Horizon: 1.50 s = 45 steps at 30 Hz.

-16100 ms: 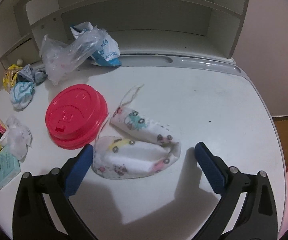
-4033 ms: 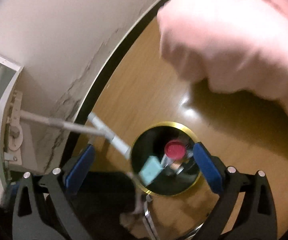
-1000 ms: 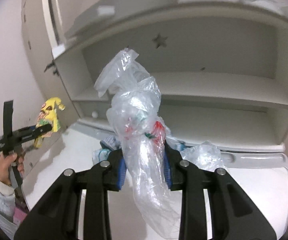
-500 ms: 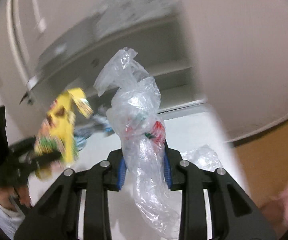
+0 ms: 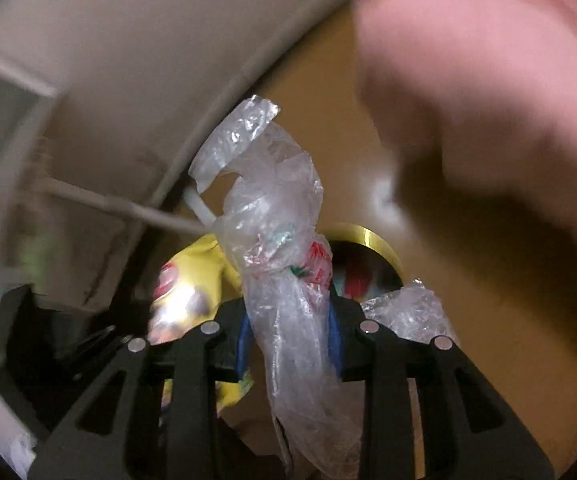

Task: Collect trash
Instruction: 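Carry the snack bag and plastic bag to the bin and open both tools, then move both open tools back over the desk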

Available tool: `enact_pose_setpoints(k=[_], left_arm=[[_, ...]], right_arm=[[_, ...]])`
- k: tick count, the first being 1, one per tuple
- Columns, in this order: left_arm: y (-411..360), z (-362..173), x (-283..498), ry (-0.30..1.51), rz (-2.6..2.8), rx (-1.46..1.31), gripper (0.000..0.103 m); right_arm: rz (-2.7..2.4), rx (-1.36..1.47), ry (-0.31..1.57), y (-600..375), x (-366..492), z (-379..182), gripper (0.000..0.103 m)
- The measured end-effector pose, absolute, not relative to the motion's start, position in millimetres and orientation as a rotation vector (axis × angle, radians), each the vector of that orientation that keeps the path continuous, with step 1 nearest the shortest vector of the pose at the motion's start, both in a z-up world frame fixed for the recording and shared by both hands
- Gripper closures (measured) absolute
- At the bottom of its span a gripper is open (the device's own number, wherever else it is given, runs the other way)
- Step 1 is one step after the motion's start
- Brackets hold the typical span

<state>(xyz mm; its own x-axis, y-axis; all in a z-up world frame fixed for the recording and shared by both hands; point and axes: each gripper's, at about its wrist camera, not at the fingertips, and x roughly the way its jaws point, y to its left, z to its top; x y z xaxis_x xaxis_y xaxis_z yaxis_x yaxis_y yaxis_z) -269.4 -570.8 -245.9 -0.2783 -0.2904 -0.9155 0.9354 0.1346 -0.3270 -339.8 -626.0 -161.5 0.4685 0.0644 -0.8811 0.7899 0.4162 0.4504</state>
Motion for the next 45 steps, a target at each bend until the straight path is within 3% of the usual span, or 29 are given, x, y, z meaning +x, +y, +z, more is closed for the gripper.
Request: enact_pose_setpoints(k=[3,6,14,15,16,17,18,19,23,26,28,32,37,40,45], left_arm=[[-584.1,-324.0,-263.3,1.421,-1.293,0.808,0.041],[-584.5,-370.3,-258.1,1.555,-1.209,0.831,0.041],[-582.3,-373.3,-254.1,1.549,-1.244,0.821,0.040],[-589.0,-373.0,-259.8,1.546,-1.245,0.823,0.034],[-593.8,-374.4,-260.5,1.544,-1.246,0.821,0.027],[-595.2,-377.6,-261.4,1.541,-1.243,0.820,0.023],[-598.8,-379.7,-261.9,1.546,-1.248,0.811,0.014],[-598.8,-378.3,-261.6,1.549,-1.258,0.795,0.010],[-598.8,-362.8,-266.3,1.520,-1.316,0.766,0.010],[-596.6,-326.4,-276.0,1.396,-1.424,0.699,0.010],[-588.0,-285.9,-288.9,1.253,-1.533,0.668,0.010],[-542.3,-156.9,-301.0,0.876,-1.684,0.579,0.010],[-457.7,-20.5,-248.8,0.650,-1.593,0.412,0.007],[-401.2,16.3,-194.0,0.599,-1.388,0.379,0.007],[-282.6,11.7,-66.8,0.675,-0.800,0.274,0.007]], right_arm=[[-0.554,1.197,1.118,-627.0,-335.5,-245.6,0.073],[-0.562,1.214,1.221,-618.2,-322.9,-290.3,0.073],[-0.587,1.352,1.169,-603.3,-324.6,-327.0,0.073],[-0.586,1.354,1.165,-607.0,-327.4,-329.2,0.072],[-0.581,1.353,1.157,-608.9,-330.2,-328.2,0.070],[-0.581,1.348,1.160,-610.9,-331.9,-327.4,0.054],[-0.587,1.339,1.164,-612.4,-328.8,-328.4,0.027],[-0.601,1.321,1.163,-614.6,-329.3,-324.3,0.017],[-0.664,1.243,1.114,-624.6,-333.4,-296.8,0.015],[-0.760,1.163,1.074,-634.9,-341.9,-263.3,0.014],[-0.898,0.959,1.108,-639.9,-345.9,-223.6,0.014],[-1.071,0.644,1.004,-635.0,-350.1,-133.6,0.009],[-1.183,0.420,0.707,-600.2,-351.6,-11.8,0.007],[-1.146,0.285,0.552,-569.7,-325.9,37.3,0.007],[-0.938,0.208,0.504,-539.7,-245.1,60.3,0.007]])
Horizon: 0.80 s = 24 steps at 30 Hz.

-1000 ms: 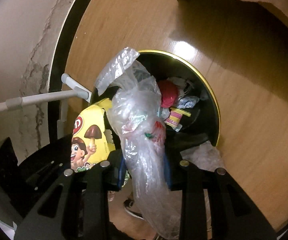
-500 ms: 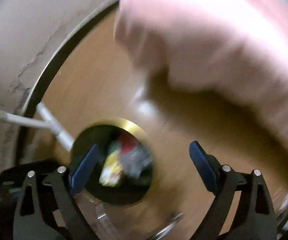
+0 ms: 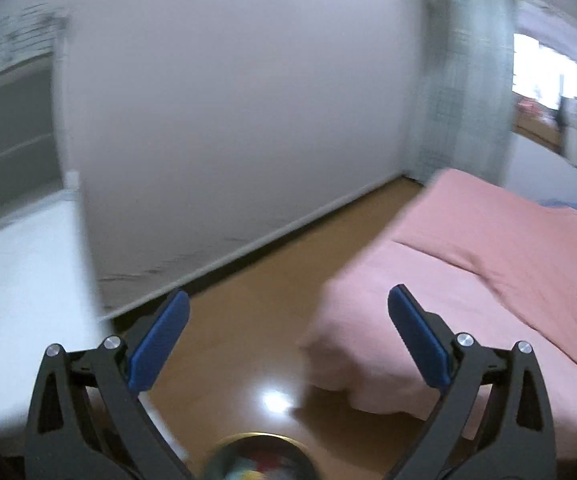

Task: Collect trash
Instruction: 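Move both open tools back over the desk, then grasp the white-blue cloth with the left tool while the right tool grasps the blue-white wrapper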

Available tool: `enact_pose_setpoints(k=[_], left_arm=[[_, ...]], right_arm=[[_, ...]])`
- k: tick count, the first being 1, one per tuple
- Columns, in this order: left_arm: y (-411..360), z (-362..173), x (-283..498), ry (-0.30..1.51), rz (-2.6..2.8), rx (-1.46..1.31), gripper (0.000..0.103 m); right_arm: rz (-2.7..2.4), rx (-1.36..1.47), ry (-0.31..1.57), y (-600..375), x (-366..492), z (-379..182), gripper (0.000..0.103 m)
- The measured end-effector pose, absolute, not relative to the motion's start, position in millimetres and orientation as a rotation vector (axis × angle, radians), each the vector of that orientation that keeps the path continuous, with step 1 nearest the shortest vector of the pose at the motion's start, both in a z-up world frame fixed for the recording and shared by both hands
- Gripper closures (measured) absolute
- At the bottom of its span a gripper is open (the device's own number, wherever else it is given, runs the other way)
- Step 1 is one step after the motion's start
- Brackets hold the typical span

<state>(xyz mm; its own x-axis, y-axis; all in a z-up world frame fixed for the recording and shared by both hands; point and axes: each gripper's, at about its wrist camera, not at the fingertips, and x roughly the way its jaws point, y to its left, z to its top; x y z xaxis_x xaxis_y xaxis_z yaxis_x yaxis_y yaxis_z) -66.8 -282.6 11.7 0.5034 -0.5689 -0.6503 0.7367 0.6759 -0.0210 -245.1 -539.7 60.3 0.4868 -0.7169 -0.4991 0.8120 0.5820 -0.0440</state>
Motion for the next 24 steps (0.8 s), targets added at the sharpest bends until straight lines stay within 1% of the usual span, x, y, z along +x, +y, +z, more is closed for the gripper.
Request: enact_pose_setpoints(k=[1,4,7,12,17,19,20,21,22,23,24], left_arm=[[-251.4,4.1,-39.0,0.718,-0.670,0.249,0.007],[-179.8,-13.5,14.0,0.824,-0.498,0.143,0.007],[-145.1,-21.2,46.0,0.872,-0.448,0.071,0.007],[-151.2,-22.1,76.8,0.889,-0.467,0.067,0.007],[-168.2,-38.4,127.1,0.943,-0.477,0.069,0.007],[-170.2,-43.8,139.0,0.948,-0.478,0.060,0.008],[-170.6,-46.5,143.8,0.948,-0.487,0.048,0.010],[-171.4,-45.6,144.6,0.929,-0.488,0.051,0.020],[-171.3,-45.1,146.0,0.908,-0.489,0.057,0.044],[-171.6,-46.6,148.8,0.905,-0.489,0.054,0.055],[-168.2,-47.5,151.4,0.906,-0.497,0.036,0.069]], right_arm=[[-0.861,0.207,0.501,-527.6,-219.3,63.0,0.007],[-0.679,0.169,0.504,-491.2,-162.0,68.2,0.007],[-0.539,0.110,0.498,-450.8,-113.0,74.4,0.007],[-0.348,0.100,0.540,-402.3,-47.6,83.1,0.007],[-0.231,0.072,0.570,-362.9,8.9,84.5,0.007],[-0.186,0.050,0.595,-351.1,34.6,85.1,0.007],[-0.165,0.040,0.606,-346.4,47.3,83.0,0.007],[-0.144,0.031,0.618,-343.0,60.6,81.8,0.007],[-0.115,0.021,0.634,-336.1,80.4,79.3,0.007],[-0.085,0.016,0.650,-331.1,97.1,77.0,0.007],[-0.054,0.013,0.665,-325.8,115.6,73.9,0.007]])
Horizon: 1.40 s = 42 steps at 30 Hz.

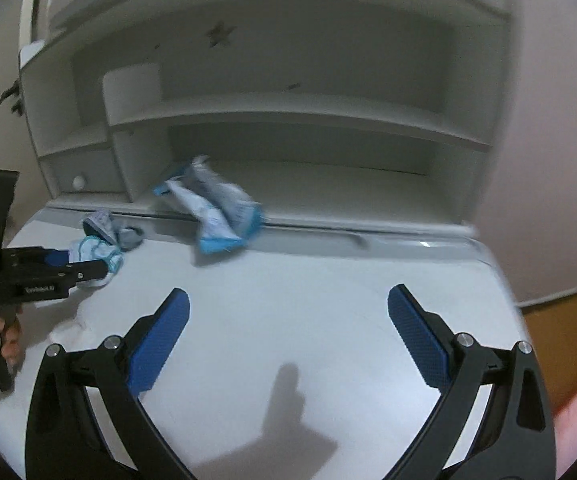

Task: Collect trash
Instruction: 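Grasp the white-blue cloth with the left tool while the right tool grasps the blue-white wrapper, then carry the cloth and wrapper to the bin and open both tools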

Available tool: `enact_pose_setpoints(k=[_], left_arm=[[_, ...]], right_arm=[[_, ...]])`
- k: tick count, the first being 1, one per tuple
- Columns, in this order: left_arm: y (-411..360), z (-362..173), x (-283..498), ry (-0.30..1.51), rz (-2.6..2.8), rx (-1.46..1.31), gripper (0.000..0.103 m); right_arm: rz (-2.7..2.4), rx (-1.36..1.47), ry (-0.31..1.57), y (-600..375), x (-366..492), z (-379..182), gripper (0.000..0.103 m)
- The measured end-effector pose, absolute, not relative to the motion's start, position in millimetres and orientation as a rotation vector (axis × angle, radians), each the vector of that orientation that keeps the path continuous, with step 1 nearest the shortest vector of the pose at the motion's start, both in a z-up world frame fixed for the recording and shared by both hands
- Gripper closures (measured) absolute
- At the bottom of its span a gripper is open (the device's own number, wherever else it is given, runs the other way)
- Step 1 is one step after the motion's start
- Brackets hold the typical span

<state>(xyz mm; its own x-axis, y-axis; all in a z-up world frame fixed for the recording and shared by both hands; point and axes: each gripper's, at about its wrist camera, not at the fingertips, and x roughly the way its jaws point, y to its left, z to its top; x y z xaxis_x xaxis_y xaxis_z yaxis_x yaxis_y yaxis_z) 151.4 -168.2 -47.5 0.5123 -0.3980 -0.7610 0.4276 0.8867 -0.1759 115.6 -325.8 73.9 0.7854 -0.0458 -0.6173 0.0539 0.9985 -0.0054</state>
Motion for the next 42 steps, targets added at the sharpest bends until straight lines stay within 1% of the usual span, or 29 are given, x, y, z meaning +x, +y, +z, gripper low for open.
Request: enact_pose_setpoints(k=[1,2,6,11,13,14,16,20,26,29,33,35,39,42], left_arm=[[-163.2,-48.2,153.0,0.916,-0.515,0.009,0.075],[-159.5,-47.1,152.5,0.914,-0.519,0.001,0.076],[-144.7,-34.2,147.1,0.853,-0.498,-0.018,0.077],[-126.0,-19.5,146.1,0.800,-0.474,-0.076,0.077],[-124.1,-19.3,144.7,0.797,-0.470,-0.086,0.077],[-124.0,-19.3,144.9,0.796,-0.469,-0.090,0.077],[-125.3,-18.9,144.8,0.798,-0.476,-0.093,0.077],[-132.7,-18.1,140.0,0.792,-0.508,-0.084,0.077],[-133.2,-19.4,133.5,0.800,-0.517,-0.057,0.077],[-131.3,-21.5,134.7,0.814,-0.543,-0.088,0.077],[-132.3,-16.5,131.9,0.807,-0.551,-0.112,0.077],[-134.1,-6.2,120.8,0.790,-0.593,-0.131,0.077],[-148.7,22.2,85.5,0.732,-0.671,-0.113,0.077],[-175.1,45.0,51.0,0.688,-0.772,-0.078,0.077]], right_arm=[[-0.033,0.012,0.676,-322.5,129.5,71.9,0.007],[-0.006,0.013,0.690,-319.5,145.2,69.9,0.007],[0.067,-0.011,0.729,-300.1,213.7,64.1,0.007],[0.090,-0.099,0.788,-286.1,265.2,48.4,0.007],[0.103,-0.093,0.814,-284.1,274.3,41.6,0.018],[0.108,-0.083,0.819,-284.0,275.9,39.2,0.039],[0.118,-0.068,0.802,-284.9,272.7,39.4,0.041],[0.138,-0.084,0.780,-283.3,263.9,45.9,0.053],[0.167,-0.077,0.746,-282.1,239.0,60.6,0.055],[0.145,-0.130,0.719,-281.8,211.3,67.5,0.055],[0.131,-0.087,0.705,-299.1,171.4,82.2,0.055],[0.118,-0.071,0.684,-306.5,155.5,90.2,0.055],[0.076,-0.031,0.627,-328.9,93.6,107.9,0.055],[0.037,0.023,0.580,-352.8,43.6,119.9,0.055]])
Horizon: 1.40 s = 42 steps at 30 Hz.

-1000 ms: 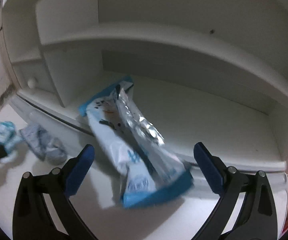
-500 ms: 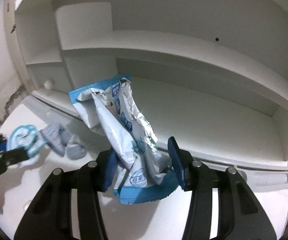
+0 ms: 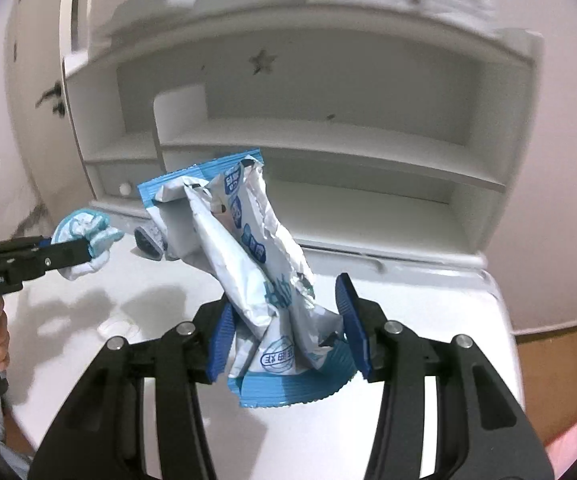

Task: Collect trash
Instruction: 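Carry the cloth and wrapper to the bin and open both tools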

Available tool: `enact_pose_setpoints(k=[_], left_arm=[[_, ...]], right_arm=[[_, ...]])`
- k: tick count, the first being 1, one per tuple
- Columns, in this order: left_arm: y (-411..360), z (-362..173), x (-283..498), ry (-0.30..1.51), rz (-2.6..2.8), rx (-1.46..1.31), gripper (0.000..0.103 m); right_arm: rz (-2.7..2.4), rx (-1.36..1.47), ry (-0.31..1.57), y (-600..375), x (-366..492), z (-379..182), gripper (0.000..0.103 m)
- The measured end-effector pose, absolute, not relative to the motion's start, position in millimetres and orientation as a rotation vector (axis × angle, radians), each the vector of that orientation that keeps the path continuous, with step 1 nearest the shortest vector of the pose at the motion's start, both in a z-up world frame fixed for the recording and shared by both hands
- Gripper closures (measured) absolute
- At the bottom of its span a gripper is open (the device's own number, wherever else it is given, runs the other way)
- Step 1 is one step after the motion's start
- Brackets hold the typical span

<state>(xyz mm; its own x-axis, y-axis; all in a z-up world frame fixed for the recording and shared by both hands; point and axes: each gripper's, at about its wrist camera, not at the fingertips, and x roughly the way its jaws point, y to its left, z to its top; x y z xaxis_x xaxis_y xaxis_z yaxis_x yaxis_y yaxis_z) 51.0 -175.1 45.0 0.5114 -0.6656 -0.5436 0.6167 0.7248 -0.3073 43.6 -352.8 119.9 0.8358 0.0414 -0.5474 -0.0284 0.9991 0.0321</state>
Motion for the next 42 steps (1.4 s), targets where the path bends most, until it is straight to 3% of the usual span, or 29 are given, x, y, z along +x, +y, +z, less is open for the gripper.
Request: enact_pose_setpoints(k=[8,12,15,23,25,29,36,38,40,42], left_arm=[[-331.0,54.5,-71.7,0.710,-1.234,0.086,0.077],[-420.9,26.4,-151.2,0.775,-1.462,0.229,0.077],[-478.2,-21.1,-196.7,0.876,-1.548,0.332,0.077],[-577.6,-273.9,-249.1,1.314,-1.368,0.662,0.076],[-582.5,-312.2,-249.3,1.397,-1.302,0.700,0.078],[-593.1,-312.8,-236.1,1.416,-1.321,0.626,0.078],[-596.9,-318.1,-244.4,1.438,-1.350,0.630,0.077],[-587.0,-320.2,-248.4,1.438,-1.354,0.643,0.072],[-584.6,-325.6,-250.3,1.436,-1.346,0.656,0.037],[-585.1,-322.4,-248.3,1.419,-1.342,0.661,0.019]], right_arm=[[-0.208,0.257,0.449,-477.2,-146.7,126.2,0.055],[-0.374,0.418,0.486,-548.0,-243.3,88.2,0.055],[-0.455,0.594,0.567,-599.5,-301.9,26.7,0.055],[-0.565,1.047,0.889,-663.0,-348.6,-206.6,0.057],[-0.580,1.097,0.959,-663.6,-351.4,-244.8,0.058],[-0.580,1.243,1.000,-658.4,-362.3,-296.7,0.058],[-0.601,1.281,0.995,-657.0,-362.8,-306.5,0.058],[-0.603,1.288,0.985,-658.1,-364.0,-306.8,0.054],[-0.614,1.312,0.976,-660.9,-368.9,-309.7,0.041],[-0.607,1.339,0.976,-664.0,-365.5,-310.2,0.022]])
